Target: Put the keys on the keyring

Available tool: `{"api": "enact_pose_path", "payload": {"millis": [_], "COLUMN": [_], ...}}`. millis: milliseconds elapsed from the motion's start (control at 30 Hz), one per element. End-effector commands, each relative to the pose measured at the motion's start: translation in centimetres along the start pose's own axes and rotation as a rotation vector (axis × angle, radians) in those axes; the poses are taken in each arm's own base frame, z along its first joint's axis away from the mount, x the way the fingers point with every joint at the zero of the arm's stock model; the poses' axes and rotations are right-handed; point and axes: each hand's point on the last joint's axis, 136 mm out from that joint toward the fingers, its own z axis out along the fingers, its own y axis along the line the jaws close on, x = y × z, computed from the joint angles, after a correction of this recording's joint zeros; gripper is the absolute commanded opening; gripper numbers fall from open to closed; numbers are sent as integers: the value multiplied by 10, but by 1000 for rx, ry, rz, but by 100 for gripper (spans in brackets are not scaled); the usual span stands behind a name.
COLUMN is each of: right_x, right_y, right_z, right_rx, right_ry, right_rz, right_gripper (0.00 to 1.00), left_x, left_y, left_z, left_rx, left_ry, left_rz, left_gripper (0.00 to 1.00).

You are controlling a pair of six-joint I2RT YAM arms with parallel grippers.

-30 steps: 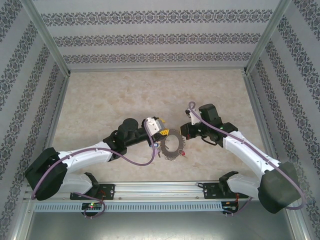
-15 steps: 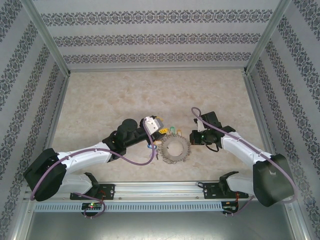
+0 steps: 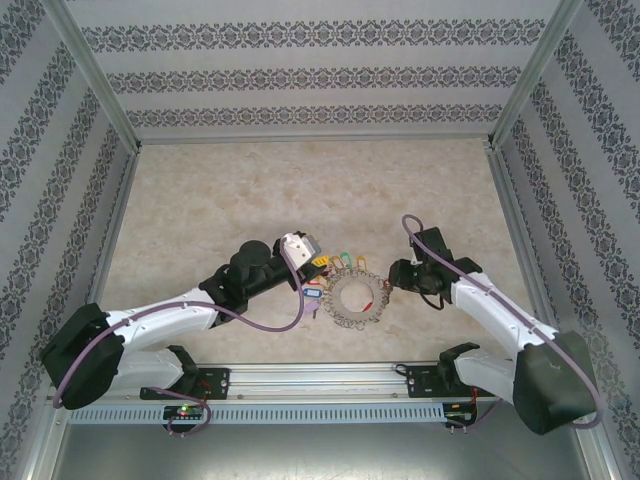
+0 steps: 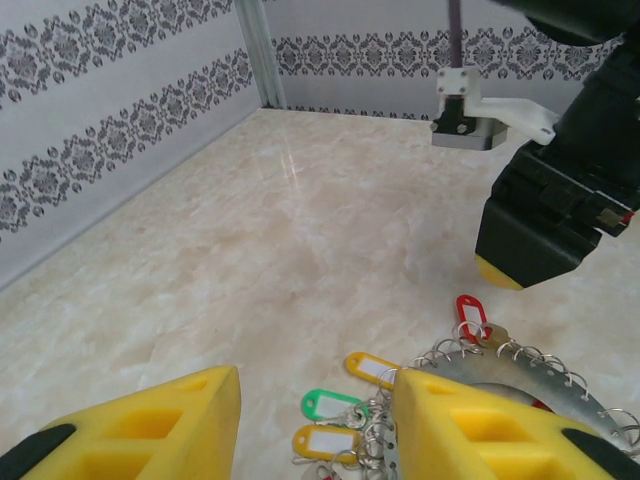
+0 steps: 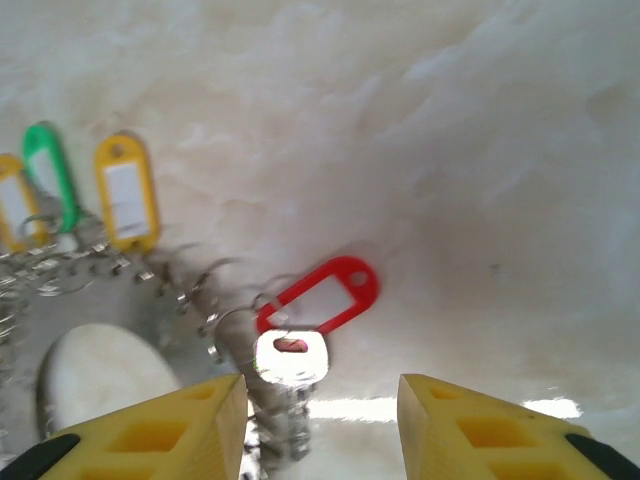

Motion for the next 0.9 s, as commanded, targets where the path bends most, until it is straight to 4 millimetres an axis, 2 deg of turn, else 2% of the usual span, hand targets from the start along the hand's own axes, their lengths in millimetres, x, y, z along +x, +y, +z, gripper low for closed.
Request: {"api": "enact_pose_path", "payload": {"millis": [0,167,600,733,867], "right_x": [30,48,73,81,78], "right_y": [6,5,32,29,39], "right_z": [8,15,20,27,27], "right_rx": [-89,-102,-194,-171,-229], "right_ry": [94,136,239,263,245], "right_rz": [105,111,54,69,72], "right_gripper": [45,43,42,36,33], "left_x": [14,25,19,22,27], "left_y": [3,12,19,19,19], "left_z": [-4,-2,5,6,4], "left_rx": [-32,-89,-117,-113,-121], "left_ry": [34,81,91,114,114], "left_rz": [-100,-162,-161,-157,-173], "left_gripper": [46,48,49,48,47]}}
